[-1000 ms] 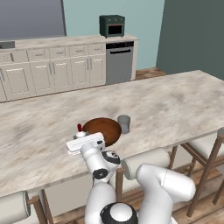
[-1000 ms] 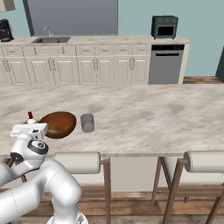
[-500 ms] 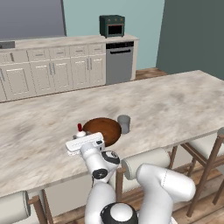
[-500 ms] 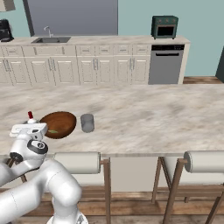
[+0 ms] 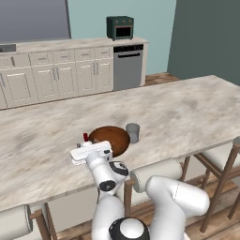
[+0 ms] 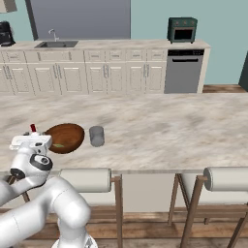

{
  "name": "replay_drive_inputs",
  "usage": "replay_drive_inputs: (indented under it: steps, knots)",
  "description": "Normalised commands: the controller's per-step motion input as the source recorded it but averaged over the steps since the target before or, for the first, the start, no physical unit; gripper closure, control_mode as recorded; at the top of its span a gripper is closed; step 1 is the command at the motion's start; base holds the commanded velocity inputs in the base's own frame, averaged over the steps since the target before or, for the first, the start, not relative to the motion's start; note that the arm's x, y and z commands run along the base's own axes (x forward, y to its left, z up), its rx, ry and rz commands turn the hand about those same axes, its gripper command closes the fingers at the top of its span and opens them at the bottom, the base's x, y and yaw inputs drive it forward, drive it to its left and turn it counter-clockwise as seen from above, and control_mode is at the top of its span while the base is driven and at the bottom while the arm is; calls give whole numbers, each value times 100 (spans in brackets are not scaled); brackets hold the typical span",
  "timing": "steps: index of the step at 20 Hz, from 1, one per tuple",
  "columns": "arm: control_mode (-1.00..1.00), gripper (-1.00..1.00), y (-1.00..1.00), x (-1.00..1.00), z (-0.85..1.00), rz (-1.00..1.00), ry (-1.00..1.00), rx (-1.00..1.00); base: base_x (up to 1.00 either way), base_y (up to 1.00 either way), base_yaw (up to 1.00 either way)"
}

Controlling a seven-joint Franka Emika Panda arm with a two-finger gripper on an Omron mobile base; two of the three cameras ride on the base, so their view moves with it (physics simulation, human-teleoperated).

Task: There is a bowl on the dining counter. Grab a lemon wedge from the fridge and place it in the bowl. Then get the liquor bottle and glass cup from the cabinet and place them next to the bowl.

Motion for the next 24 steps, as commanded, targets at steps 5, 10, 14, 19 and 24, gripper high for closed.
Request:
replay_drive_inputs:
  steps: [5, 10, 14, 19, 24]
  knots:
    - [-100, -100, -1, -42, 61, 0, -10, 9, 0, 0, 0]
    - [-100, -100, -12, -82, 98, 1, -22, 11, 0, 0, 0]
    - [-100, -100, -15, -82, 100, 2, -21, 12, 0, 0, 0]
    - [-100, -100, -14, -65, 100, 2, -15, 11, 0, 0, 0]
    - [-100, -100, -30, -73, 100, 1, -13, 11, 0, 0, 0]
